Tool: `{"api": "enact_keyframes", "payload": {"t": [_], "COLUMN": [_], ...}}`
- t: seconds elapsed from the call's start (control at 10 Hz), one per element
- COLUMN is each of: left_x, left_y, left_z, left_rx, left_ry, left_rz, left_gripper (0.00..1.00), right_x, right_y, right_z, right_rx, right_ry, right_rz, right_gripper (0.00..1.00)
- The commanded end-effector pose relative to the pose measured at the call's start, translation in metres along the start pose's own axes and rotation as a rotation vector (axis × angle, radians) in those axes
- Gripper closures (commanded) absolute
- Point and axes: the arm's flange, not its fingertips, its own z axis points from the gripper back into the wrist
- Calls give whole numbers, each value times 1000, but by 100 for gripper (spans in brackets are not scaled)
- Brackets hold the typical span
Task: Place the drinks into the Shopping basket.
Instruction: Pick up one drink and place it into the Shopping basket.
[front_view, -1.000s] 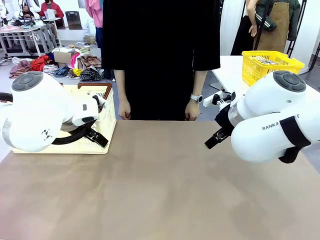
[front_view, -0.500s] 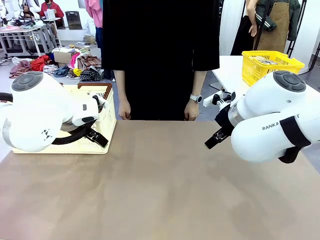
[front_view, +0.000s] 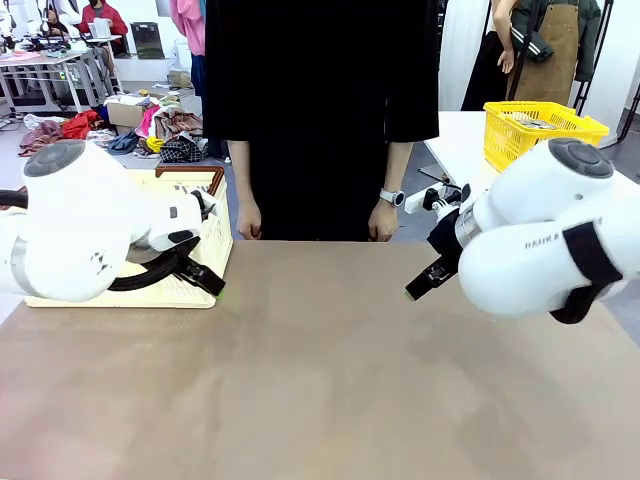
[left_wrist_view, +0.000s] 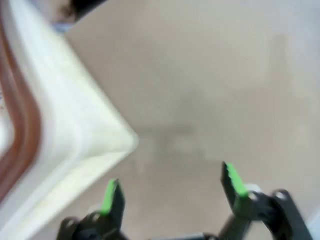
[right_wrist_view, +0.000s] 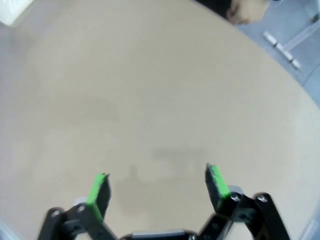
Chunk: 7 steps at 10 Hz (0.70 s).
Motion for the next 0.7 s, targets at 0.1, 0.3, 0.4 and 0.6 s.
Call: {"api": "enact_keyframes", "payload": {"t": [0.1,0.3,0.4,0.6], "left_x": [3,-8,-25,-87], "left_y": [20,49,81,152], "left_z": [78,150,189,238], "left_rx": [-437,-711,-757,-755], "left_ry": [34,-104,-225,-416], "left_rz": [327,422,497,626], "left_gripper": [0,0,0,0], "right_x": [-16,-47,-73,-146], "right_y": [-38,-75,-100,-155], "right_z": [92,156,183,223], "right_rx": [502,795,839,893], "right_ry": [-48,-188,-261,-429], "right_rz": [-263,-457,-539,-710], "right_gripper": [0,0,0,0]}}
